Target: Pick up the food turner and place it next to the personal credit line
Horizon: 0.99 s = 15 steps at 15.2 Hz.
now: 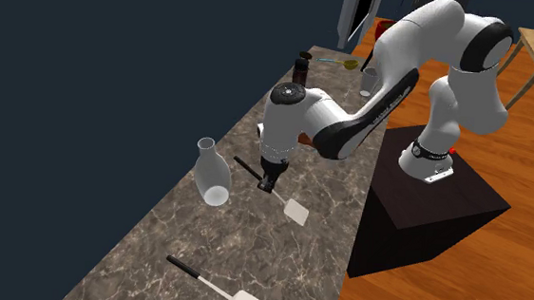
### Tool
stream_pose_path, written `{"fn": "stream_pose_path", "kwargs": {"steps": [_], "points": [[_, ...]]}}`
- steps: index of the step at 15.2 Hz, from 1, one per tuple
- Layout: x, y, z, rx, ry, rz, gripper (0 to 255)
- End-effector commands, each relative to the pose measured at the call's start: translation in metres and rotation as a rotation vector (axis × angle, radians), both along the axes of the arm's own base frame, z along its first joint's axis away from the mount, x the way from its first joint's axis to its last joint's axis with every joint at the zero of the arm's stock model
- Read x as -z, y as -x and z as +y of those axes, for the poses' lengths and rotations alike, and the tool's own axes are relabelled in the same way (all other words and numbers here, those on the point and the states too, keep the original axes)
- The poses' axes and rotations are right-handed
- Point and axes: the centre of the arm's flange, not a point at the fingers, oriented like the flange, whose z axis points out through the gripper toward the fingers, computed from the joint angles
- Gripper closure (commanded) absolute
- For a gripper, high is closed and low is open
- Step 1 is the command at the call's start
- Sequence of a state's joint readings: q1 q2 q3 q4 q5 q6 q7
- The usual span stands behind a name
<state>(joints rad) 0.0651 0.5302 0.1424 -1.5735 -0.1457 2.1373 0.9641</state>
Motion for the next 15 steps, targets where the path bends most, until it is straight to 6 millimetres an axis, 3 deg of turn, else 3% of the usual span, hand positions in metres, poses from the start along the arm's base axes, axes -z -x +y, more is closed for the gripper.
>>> {"fn": "stream_pose_path", "kwargs": {"steps": [1,9,15], "points": [[0.000,-0.003,0.027,0.001,0.000,0.000,255],[-0.001,-0.020,0.126,0.001,0.000,0.000,255],[0.031,-0.020,0.126,0.001,0.000,0.000,255]]}}
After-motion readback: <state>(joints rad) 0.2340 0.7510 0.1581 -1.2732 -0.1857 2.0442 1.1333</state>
